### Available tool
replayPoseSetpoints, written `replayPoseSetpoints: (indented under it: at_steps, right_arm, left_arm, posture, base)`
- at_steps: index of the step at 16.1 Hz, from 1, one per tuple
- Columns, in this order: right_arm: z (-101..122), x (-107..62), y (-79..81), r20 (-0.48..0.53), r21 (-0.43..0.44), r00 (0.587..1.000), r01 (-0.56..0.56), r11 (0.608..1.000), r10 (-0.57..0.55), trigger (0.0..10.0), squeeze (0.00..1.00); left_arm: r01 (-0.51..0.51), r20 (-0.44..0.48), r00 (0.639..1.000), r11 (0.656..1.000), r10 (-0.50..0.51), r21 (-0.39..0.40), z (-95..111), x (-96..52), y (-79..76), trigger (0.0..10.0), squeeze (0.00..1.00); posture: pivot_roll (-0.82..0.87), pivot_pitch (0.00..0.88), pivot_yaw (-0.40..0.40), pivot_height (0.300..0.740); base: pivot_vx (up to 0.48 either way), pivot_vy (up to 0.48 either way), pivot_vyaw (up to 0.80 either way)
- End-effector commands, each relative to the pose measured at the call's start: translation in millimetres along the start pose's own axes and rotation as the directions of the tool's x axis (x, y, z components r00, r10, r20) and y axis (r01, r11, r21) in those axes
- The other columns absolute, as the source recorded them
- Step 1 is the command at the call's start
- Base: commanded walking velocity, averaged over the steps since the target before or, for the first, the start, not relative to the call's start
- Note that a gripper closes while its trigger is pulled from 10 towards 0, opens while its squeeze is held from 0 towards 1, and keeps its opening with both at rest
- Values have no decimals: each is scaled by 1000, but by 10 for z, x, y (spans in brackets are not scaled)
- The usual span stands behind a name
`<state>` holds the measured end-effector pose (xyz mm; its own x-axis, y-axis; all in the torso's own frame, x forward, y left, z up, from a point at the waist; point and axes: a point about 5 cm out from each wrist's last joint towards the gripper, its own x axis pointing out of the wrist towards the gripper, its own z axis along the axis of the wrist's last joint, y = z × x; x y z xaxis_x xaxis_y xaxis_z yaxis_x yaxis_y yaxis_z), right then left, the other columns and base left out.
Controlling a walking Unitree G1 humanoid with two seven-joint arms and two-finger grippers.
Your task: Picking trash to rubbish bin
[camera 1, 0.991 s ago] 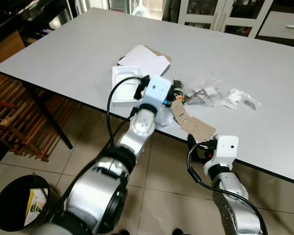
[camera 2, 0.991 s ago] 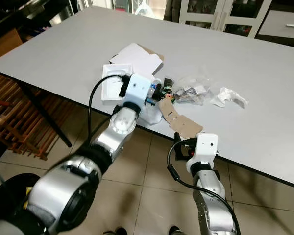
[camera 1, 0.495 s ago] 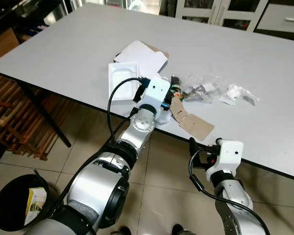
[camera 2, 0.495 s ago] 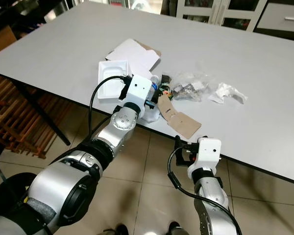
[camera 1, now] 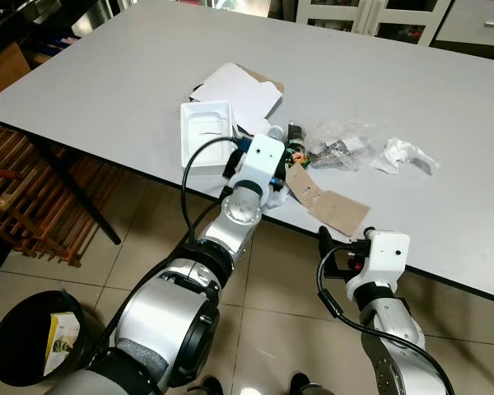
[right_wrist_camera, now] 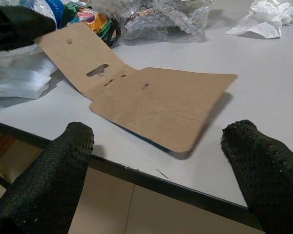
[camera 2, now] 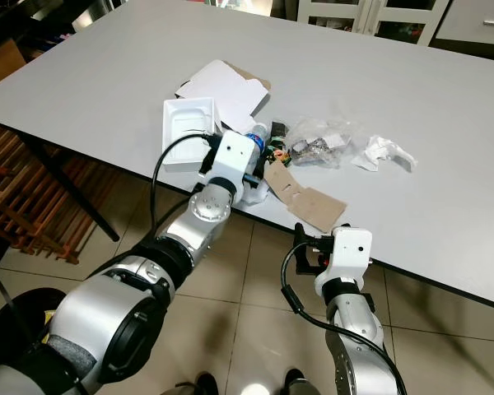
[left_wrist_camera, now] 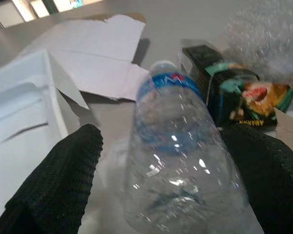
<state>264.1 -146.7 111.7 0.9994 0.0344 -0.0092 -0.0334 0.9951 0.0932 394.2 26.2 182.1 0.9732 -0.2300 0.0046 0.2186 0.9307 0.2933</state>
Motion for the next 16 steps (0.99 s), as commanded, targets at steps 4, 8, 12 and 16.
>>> replayPoseSetpoints:
  at_steps: [4,8,12,16]
  right_arm:
    - [-164,-59,-24,-91,12,996,18,1000,-16,10000,0]
    - [-166,-48,-22,-91,12,996,16,1000,-14,10000,0]
    - [-166,-37,-15,-93,11,996,13,1000,-11,10000,0]
    - [-168,-34,-12,-95,11,995,13,1000,-12,10000,0]
  left_arm:
    - [4,-37,999,1000,-4,-2,-86,-23,-32,10000,0]
    - [7,-35,999,1000,-7,-5,-86,-24,-29,0,0]
    - [13,-31,999,1000,-13,-6,-87,-28,-46,0,0]
    - [19,-28,999,1000,-19,-5,-78,-28,-65,0,0]
  posture:
    - [-236,251,57,740]
    - [-234,249,54,740]
    - [-234,250,55,740]
    - [-232,250,55,740]
  base:
    - [0,0,0]
    - [0,0,0]
    - [0,0,0]
    - [0,0,0]
